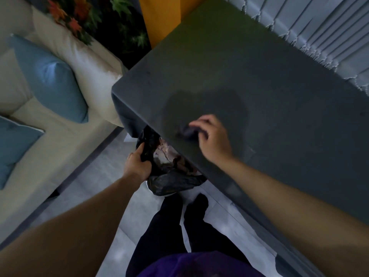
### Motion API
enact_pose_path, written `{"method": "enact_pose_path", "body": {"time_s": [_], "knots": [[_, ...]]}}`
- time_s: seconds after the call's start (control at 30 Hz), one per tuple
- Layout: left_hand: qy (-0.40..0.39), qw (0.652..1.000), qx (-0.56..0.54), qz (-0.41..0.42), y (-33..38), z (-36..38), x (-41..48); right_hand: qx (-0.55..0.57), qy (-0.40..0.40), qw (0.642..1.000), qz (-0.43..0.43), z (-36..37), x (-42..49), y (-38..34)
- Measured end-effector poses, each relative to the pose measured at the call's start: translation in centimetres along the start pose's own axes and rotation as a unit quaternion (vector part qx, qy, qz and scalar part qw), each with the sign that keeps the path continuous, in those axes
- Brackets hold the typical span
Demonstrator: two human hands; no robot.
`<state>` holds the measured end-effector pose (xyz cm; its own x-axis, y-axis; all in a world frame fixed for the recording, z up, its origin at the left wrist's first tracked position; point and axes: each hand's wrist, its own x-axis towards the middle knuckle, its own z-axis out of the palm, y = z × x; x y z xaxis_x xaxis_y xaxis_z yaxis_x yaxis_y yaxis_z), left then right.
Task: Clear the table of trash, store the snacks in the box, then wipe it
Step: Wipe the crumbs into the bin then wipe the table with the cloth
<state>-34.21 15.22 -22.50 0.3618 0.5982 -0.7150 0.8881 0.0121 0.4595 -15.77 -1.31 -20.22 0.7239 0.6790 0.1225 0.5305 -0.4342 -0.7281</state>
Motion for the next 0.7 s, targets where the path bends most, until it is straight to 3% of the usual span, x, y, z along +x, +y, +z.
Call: {"method": "enact_pose_path", "body": {"time_s": [0.07, 0.13, 0.3, 0.37, 0.4, 0.47, 0.57, 0.63, 0.7], "knots": [[0.005, 1.000, 0.004, 0.002, -0.1, 0.5, -0.7, -0.048, 0.061, 0.994, 0.074, -1.4, 0.8, 1.5], [0.008, 1.000, 0.002, 0.003, -0.1, 1.0, -1.2, -0.076, 0.034, 0.992, 0.092, -1.9, 0.0, 2.1], [0.002, 1.000, -0.018, 0.011, -0.1, 2.5, -2.3, -0.026, -0.147, 0.986, -0.068, -1.4, -5.4, 1.0], [-0.001, 1.000, -0.027, 0.015, 0.1, 3.1, -2.7, 0.005, -0.185, 0.978, -0.095, -2.2, -6.0, 0.8], [-0.007, 0.999, -0.030, 0.015, 0.2, 3.4, -2.9, 0.009, -0.163, 0.983, -0.088, -2.7, -5.7, 1.0], [-0.021, 0.999, -0.032, 0.015, 0.5, 3.9, -3.3, -0.003, -0.036, 0.999, -0.031, -3.7, -4.3, 2.5], [-0.034, 0.999, -0.029, 0.016, 0.9, 4.6, -3.7, -0.065, 0.140, 0.980, 0.122, -5.9, -2.1, 5.3], [-0.045, 0.999, -0.025, 0.016, 1.1, 5.1, -3.9, -0.100, 0.130, 0.970, 0.179, -6.3, -2.1, 6.1], [-0.053, 0.998, -0.020, 0.018, 1.3, 5.5, -4.1, -0.115, 0.064, 0.983, 0.130, -5.7, -3.5, 5.8]]}}
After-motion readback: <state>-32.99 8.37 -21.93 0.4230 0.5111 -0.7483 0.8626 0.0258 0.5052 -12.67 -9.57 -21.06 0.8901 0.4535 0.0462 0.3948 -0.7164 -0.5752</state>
